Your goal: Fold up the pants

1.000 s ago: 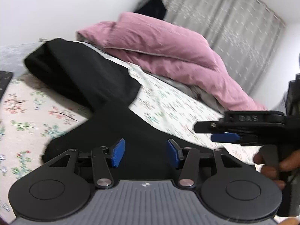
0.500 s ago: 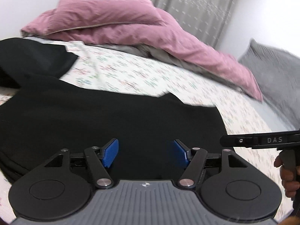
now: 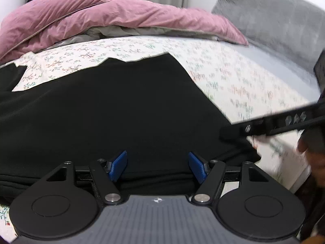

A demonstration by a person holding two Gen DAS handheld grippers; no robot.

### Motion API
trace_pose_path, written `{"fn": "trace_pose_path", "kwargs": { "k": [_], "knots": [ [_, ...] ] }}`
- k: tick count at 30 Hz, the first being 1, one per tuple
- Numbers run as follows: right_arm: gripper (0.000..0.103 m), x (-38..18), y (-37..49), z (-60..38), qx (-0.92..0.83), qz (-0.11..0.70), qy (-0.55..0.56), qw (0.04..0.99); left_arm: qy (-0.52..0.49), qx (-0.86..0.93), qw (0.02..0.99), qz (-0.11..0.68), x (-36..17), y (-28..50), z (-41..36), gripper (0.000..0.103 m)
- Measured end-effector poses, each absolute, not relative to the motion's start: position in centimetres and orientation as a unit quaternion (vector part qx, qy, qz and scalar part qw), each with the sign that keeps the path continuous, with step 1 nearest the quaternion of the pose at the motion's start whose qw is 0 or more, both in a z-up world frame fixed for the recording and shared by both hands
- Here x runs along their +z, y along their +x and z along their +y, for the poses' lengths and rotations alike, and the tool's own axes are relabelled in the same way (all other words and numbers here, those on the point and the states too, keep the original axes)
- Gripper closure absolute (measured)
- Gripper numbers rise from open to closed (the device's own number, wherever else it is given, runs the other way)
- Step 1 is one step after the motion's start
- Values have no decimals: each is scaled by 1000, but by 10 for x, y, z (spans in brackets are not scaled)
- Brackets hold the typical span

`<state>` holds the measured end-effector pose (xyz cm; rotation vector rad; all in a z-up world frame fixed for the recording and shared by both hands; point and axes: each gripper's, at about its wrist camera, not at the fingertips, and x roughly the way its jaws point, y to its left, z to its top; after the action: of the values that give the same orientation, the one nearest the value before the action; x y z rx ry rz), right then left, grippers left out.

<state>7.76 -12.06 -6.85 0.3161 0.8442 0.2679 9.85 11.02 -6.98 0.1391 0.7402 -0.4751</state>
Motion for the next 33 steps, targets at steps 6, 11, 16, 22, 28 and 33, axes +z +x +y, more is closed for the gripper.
{"fn": "trace_pose_path", "kwargs": {
  "k": [6, 11, 16, 22, 28, 33],
  "knots": [
    [34, -73, 57, -120, 146, 392, 146, 897, 78, -225, 906, 349, -72, 96, 112, 16],
    [48, -76, 51, -127, 204, 395, 216, 870, 90, -239, 909, 329, -73, 85, 106, 16],
    [65, -86, 52, -138, 201, 395, 266, 856, 99, -267, 905, 317, -72, 74, 100, 15],
    [85, -87, 56, -149, 199, 404, 296, 843, 132, -294, 901, 289, -70, 66, 87, 13],
    [88, -70, 63, -151, 218, 404, 311, 832, 184, -348, 889, 236, -66, 55, 69, 14],
    [88, -55, 74, -147, 235, 409, 315, 824, 222, -320, 897, 211, -70, 60, 47, 23]
  ]
}}
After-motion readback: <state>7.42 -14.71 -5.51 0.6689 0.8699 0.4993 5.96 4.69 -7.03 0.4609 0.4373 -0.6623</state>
